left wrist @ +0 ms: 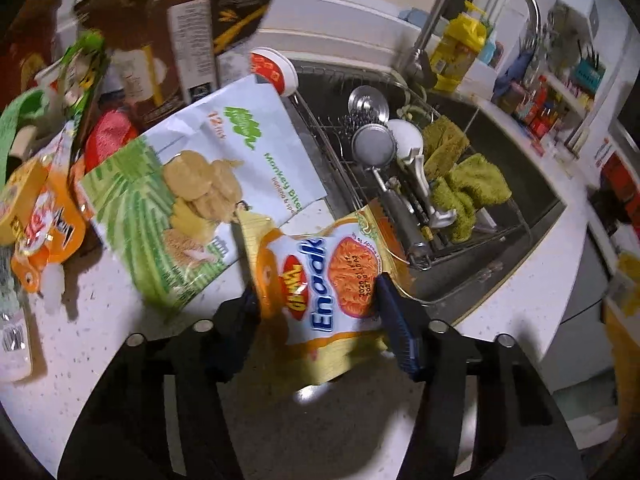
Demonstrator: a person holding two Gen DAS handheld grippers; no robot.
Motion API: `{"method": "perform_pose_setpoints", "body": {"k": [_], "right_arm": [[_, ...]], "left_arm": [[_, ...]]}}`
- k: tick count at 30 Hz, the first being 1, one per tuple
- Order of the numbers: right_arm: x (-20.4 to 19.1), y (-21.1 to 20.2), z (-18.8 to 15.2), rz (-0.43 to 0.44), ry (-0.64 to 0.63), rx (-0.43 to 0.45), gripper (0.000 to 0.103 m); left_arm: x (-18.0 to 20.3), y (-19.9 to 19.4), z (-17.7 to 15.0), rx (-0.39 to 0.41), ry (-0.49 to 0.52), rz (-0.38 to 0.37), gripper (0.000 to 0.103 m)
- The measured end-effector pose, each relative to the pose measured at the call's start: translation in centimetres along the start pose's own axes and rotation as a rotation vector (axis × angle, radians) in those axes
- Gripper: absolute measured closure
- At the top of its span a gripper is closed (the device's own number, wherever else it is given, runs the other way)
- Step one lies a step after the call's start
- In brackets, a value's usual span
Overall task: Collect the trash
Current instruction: 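Lift both held bags off the counter toward the trash bag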
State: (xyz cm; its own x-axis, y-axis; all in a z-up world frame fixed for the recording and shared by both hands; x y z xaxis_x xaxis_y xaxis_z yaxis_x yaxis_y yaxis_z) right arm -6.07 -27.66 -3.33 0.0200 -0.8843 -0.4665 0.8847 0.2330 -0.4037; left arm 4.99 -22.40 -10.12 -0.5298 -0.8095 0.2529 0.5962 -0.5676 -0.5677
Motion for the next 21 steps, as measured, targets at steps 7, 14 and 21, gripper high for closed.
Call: {"method": "perform_pose_setpoints", "body": {"k": [7,14,21], "right_arm": [[-0.8,0.7,-0.1,0.02,-0.004,-0.002,0.053],[-1.9,1.2,0.0,0.035,-0.018,-0.007,0.053],[-3.2,1.8,-0.3,0.059,-0.03,-0.017,0.053]], "left_arm": [[-1.1,-3.1,-0.3,0.033,-0.017,-0.057,0.072],[-2.6,-5.7,0.1,0.079,-0.079,-0.077,0.079],[-4.7,-9.3,-0.3,0.104,-0.112,-0.072,0.082]]}}
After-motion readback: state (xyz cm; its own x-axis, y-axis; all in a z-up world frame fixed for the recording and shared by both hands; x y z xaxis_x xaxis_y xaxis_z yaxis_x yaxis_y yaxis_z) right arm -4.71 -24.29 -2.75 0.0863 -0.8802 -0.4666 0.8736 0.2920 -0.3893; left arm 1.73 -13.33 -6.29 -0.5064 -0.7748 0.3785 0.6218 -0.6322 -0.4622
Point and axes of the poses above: each gripper's, at about its wrist camera, not at the fingertips, and y roughly the way its jaws point, x to its right, z to its top, the point moved 1 cm from there along y, roughly the way its jaws point, and after that the axes turned 15 degrees about x, right-handed, at the moved point
